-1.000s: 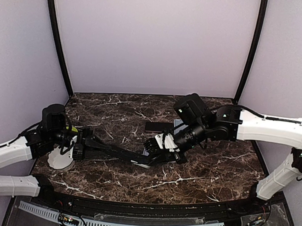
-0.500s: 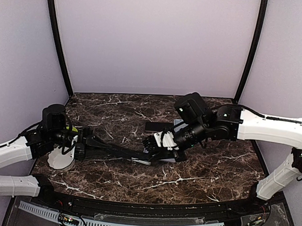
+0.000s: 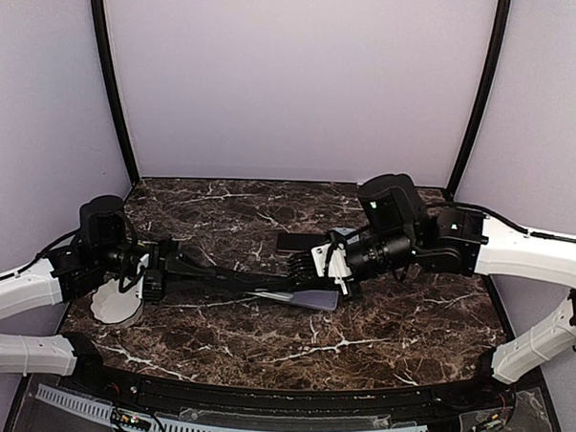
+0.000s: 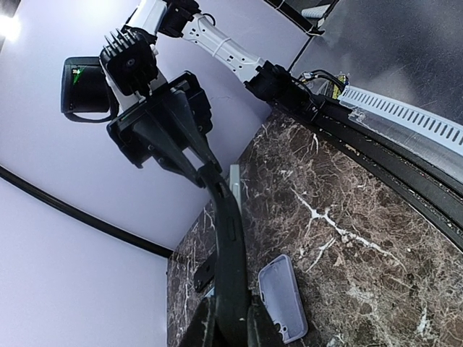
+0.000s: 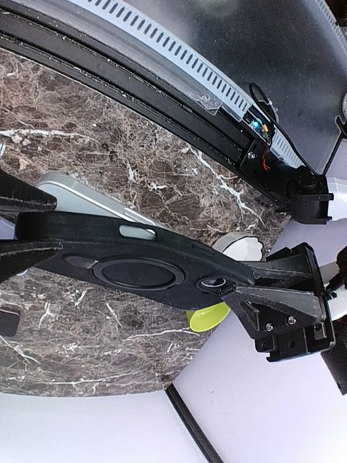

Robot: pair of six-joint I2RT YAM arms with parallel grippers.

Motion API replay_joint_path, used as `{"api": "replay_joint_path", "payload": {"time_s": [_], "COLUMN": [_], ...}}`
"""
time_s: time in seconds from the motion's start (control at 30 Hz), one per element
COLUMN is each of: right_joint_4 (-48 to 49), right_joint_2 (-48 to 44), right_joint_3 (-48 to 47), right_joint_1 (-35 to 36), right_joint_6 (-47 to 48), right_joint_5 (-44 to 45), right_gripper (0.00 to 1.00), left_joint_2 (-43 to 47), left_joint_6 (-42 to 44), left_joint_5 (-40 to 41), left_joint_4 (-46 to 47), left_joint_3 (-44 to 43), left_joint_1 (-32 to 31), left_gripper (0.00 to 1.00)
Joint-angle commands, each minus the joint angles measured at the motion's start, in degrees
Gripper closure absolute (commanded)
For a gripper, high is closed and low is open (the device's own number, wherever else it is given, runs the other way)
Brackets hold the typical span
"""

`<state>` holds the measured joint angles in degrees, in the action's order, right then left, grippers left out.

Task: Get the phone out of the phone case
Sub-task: Remove the top right corner of the phone case from itself.

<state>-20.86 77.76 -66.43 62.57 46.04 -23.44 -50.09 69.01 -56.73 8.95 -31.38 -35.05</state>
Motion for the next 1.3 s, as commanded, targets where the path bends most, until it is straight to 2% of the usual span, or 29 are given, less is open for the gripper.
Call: {"api": "replay_joint_path", "payload": {"time_s": [0.0,0.23,0.63,0.87,0.97,1.03,1.2,1.27], "right_joint_4": [9.1,17.9,31.2,39.3,39.0,37.8,36.7,35.6], "right_joint_2": [-2.8,-5.4,-9.1,-10.5,-10.9,-11.5,-14.4,-16.5], "right_joint_3": [0.2,3.9,10.9,15.6,16.5,16.9,21.0,22.6], "right_joint_1": [-0.6,0.8,4.1,4.7,4.7,4.8,4.6,4.4], "right_joint_6": [0.6,6.0,14.9,16.2,14.0,11.6,7.9,6.5], "right_joint_5": [3.0,13.0,23.2,29.0,30.1,30.7,34.9,37.0], "right_gripper": [1.0,1.0,1.0,1.0,1.0,0.94,0.68,0.64], "left_joint_2": [0.0,-0.3,-0.3,0.0,0.1,0.2,0.6,0.1], "left_joint_6": [1.0,0.3,-2.0,-4.9,-8.3,-10.9,-14.7,-15.2], "left_joint_5": [-3.8,-4.2,-3.5,-2.8,-0.5,2.3,7.1,7.8], "left_joint_4": [0.7,0.5,2.3,5.2,8.0,10.1,13.8,14.3], "left_joint_3": [-1.5,-1.6,-1.1,-0.5,0.6,1.2,1.7,1.9], "left_joint_1": [-0.8,-0.9,-0.9,-0.9,-0.9,-0.9,-0.8,-0.5], "left_gripper": [1.0,1.0,1.0,1.0,1.0,1.0,1.0,1.0]}}
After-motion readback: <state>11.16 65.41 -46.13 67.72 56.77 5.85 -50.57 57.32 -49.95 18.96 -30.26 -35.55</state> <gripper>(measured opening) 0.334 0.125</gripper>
